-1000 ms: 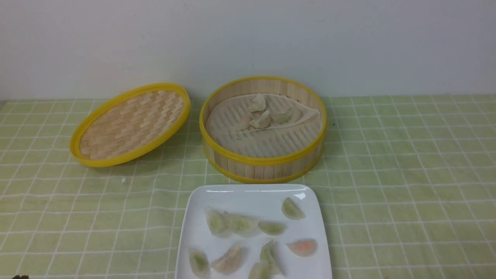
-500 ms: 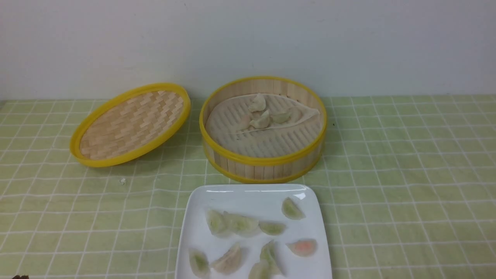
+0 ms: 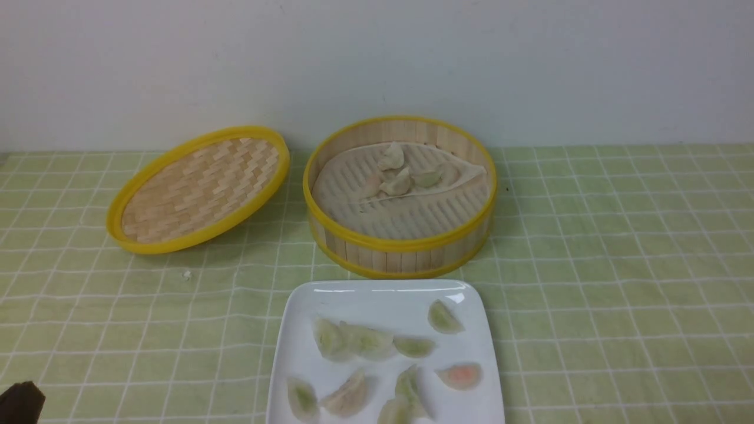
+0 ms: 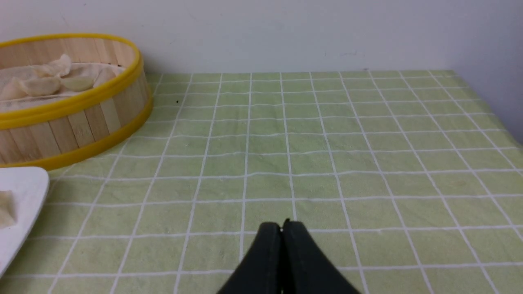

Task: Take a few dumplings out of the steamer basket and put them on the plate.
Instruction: Use the left arm to grab a dumpling from the steamer

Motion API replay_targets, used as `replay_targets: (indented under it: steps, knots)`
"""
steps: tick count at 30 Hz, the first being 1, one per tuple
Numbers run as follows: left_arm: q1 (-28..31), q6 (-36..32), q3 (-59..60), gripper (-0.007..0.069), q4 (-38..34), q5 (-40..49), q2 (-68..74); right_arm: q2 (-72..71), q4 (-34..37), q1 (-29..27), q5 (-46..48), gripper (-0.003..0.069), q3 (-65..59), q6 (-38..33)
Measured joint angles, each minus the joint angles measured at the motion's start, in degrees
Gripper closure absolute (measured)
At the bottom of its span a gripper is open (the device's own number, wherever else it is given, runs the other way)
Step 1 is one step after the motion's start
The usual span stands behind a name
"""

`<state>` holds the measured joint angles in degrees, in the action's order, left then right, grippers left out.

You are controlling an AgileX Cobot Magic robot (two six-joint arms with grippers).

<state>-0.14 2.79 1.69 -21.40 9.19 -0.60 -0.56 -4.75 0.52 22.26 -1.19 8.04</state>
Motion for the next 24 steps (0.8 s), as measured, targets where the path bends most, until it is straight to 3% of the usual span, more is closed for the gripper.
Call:
replay_targets:
  steps: [4,9,14,18,20,24]
  knots:
    - [0.0,2.1,0.0,0.0631,-11.1,-5.2,0.0,0.0,0.0,0.0,0.0,0.0673,0.0,0.0]
    - [0.0,2.8,0.0,0.0631,-19.2,-14.8,0.0,0.0,3.9,0.0,-2.7,0.0673,-0.4,1.5]
    - [0.0,4.2,-2.7,0.0631,-20.7,-23.3,0.0,0.0,20.1,0.0,-12.3,0.0673,-0.5,8.9]
    - [0.0,3.8,-14.5,0.0631,-13.5,-15.3,2.0,0.0,33.1,0.0,-17.1,0.0673,-0.5,12.7]
    - [0.0,3.7,-18.0,0.0631,-12.0,-12.1,3.8,0.0,34.6,0.0,-17.1,0.0673,-0.5,12.6]
    - [0.0,2.3,-35.7,0.0631,-8.9,7.3,16.6,0.0,35.9,0.0,-17.3,0.0673,-0.5,10.8]
